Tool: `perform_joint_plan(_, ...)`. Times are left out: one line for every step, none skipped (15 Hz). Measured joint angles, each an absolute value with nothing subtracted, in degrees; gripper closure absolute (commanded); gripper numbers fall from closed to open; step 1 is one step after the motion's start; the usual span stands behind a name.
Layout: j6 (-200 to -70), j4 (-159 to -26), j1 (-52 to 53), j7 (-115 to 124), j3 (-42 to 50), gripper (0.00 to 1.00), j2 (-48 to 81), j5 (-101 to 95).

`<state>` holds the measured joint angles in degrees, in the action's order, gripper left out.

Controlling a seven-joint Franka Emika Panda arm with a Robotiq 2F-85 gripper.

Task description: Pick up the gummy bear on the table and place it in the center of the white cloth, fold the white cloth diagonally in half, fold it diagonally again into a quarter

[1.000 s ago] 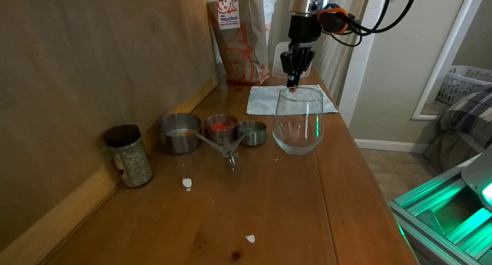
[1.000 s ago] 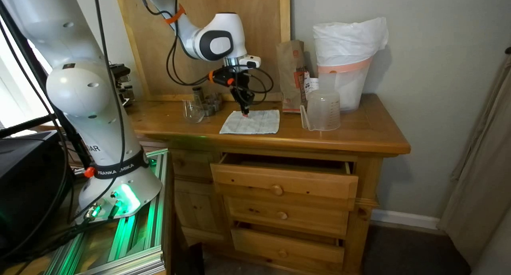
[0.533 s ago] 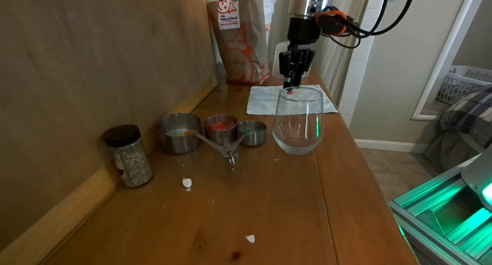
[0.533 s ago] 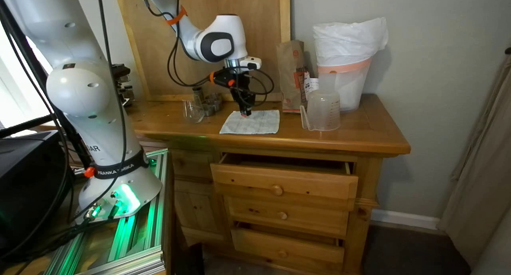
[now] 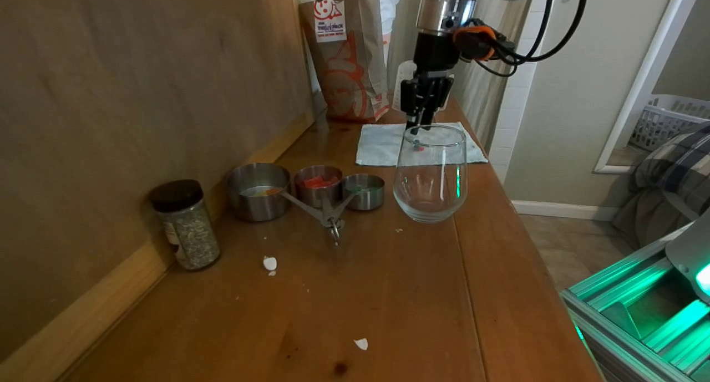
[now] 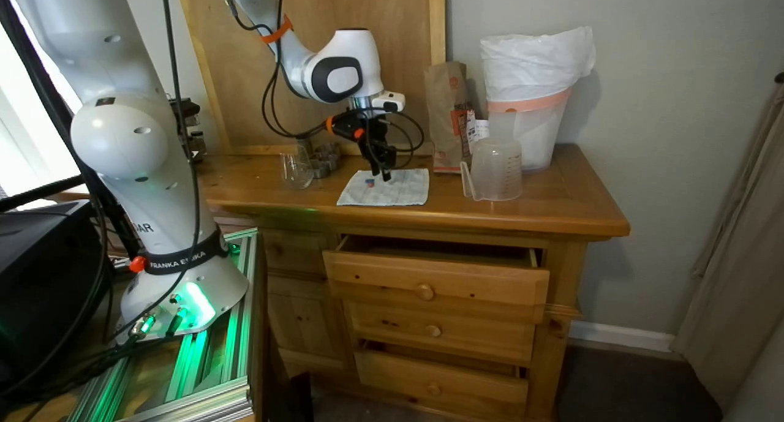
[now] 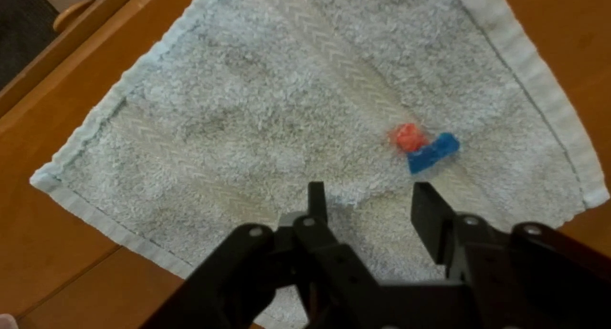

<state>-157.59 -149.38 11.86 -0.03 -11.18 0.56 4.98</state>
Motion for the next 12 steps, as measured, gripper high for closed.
perform_joint_plan(-157.86,-149.24,11.75,-0.03,-11.13,0.43,0.91,4.98)
perform_joint_plan(-158.05,-149.06,11.64,-0.03,-11.10,0.35,1.22,4.98)
perform_joint_plan(-158.17,-148.91,11.54,-0.03,-11.08,0.20,1.46,4.98)
perform_joint_plan(-158.25,-148.78,11.46,-0.03,-11.06,0.13,1.61,4.98)
perform_joint_plan(-158.30,-148.59,11.44,-0.03,-11.06,0.07,1.66,4.98)
perform_joint_plan(-158.30,-148.32,11.45,-0.03,-11.08,0.02,1.66,4.98)
perform_joint_plan(-158.30,-147.98,11.50,-0.03,-11.21,0.00,1.66,4.98)
perform_joint_plan(-158.22,-147.58,11.62,-0.03,-11.42,0.00,1.65,4.98)
perform_joint_plan(-157.93,-147.17,11.81,-0.03,-11.73,0.00,1.60,4.98)
perform_joint_plan(-157.23,-146.68,12.12,-0.02,-12.17,0.00,1.52,4.99)
perform_joint_plan(-156.41,-146.26,12.51,0.02,-12.71,0.00,1.43,5.05)
perform_joint_plan(-155.51,-145.87,12.95,0.05,-13.26,0.00,1.34,5.20)
